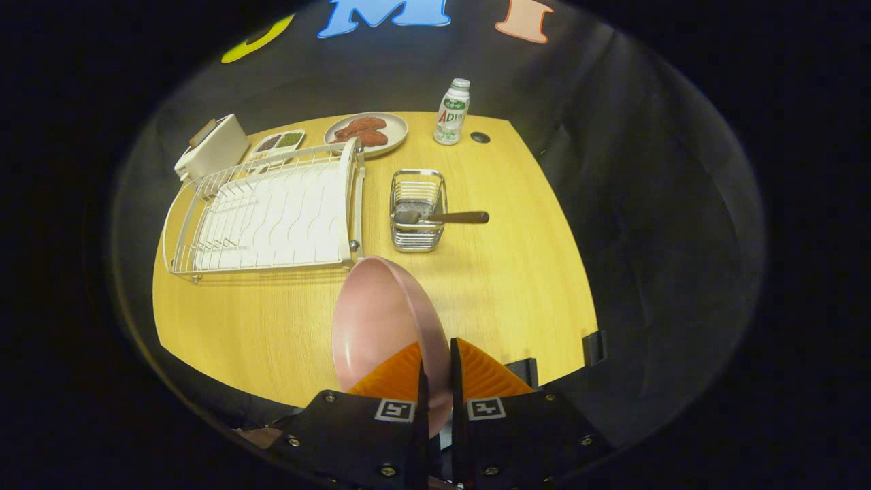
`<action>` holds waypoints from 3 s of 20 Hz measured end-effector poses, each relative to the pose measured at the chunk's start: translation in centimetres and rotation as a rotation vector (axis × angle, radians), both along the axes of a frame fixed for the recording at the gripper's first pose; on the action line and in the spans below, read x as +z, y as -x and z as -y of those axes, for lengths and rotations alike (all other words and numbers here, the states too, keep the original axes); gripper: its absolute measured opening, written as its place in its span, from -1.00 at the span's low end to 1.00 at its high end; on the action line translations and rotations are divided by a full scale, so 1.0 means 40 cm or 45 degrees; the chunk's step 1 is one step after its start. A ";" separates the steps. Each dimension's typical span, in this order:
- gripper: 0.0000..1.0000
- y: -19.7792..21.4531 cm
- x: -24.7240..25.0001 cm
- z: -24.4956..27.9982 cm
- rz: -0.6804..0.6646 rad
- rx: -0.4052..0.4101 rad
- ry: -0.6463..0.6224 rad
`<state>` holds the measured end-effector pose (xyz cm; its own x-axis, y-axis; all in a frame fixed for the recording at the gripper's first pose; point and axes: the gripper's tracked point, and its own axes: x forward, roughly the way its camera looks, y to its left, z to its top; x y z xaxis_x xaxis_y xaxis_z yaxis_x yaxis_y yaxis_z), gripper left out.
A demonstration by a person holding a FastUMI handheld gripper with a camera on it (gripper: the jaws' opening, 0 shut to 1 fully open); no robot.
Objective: Take the plate from the dish rack, then take the spoon from the basket and place it into the plate.
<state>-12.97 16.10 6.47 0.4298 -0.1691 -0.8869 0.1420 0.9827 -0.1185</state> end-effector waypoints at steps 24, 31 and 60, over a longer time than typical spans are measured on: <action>-0.73 -0.079 -0.322 -0.199 0.017 0.198 -0.870; -0.36 -0.108 -0.268 -0.057 0.218 0.152 -0.740; -0.36 -0.406 0.006 0.158 1.327 0.313 -0.309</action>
